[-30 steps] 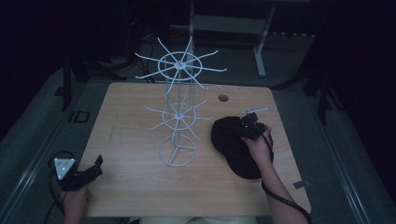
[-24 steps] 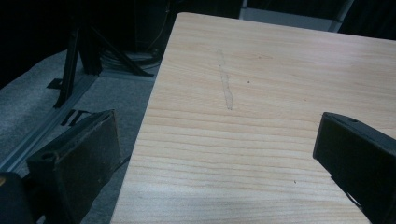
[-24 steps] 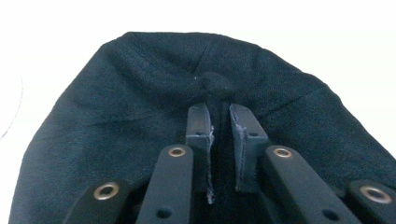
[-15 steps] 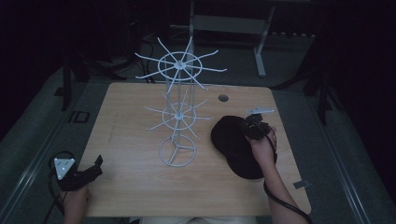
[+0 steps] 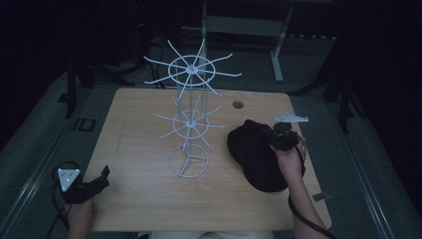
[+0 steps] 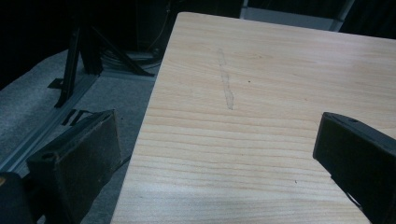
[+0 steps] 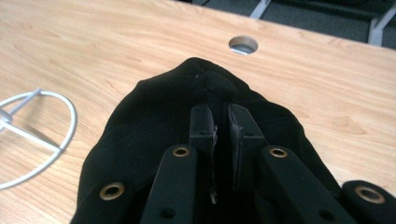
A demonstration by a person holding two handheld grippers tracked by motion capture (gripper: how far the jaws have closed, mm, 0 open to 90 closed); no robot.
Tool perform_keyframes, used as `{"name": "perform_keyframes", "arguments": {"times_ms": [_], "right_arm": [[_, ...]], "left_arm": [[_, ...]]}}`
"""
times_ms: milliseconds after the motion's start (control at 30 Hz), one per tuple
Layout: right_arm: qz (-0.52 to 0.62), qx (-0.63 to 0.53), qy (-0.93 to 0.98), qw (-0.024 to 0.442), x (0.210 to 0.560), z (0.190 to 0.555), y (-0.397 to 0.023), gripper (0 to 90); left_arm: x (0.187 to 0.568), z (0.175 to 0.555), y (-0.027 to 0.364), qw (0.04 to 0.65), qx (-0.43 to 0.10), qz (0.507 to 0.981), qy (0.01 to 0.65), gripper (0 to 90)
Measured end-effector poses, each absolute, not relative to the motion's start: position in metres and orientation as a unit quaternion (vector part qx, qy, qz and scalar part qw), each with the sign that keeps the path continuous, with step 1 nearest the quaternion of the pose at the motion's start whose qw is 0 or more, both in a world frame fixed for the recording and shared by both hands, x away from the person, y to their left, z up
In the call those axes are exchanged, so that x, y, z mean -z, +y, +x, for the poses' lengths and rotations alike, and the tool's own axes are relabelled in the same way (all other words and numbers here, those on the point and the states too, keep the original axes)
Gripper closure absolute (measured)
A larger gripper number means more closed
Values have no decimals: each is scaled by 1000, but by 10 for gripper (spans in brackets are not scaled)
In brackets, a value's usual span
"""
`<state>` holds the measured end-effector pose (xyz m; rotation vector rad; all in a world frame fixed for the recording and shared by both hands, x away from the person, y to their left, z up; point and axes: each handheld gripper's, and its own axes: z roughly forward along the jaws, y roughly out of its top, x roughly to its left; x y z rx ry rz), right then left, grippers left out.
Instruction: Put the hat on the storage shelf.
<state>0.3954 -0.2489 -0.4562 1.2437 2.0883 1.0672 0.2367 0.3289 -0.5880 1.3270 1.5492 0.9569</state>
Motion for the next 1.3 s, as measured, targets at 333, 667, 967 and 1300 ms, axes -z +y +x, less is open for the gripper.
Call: {"name": "perform_keyframes", "arguments": {"times_ms": [333, 667, 967, 1300], "right_arm": [[448, -435, 736, 262, 427, 372, -268, 820], [423, -482, 712, 287, 388, 346, -280, 822], [395, -519, 686, 324, 342, 318, -286, 822], [363, -551, 650, 376, 283, 292, -288, 822]], "left_arm": [[588, 237, 329, 429, -384, 532, 621, 15], [588, 237, 329, 429, -383, 532, 621, 14], [588, 237, 329, 428, -383, 533, 622, 14], [588, 237, 329, 426, -385, 534, 621, 14]]}}
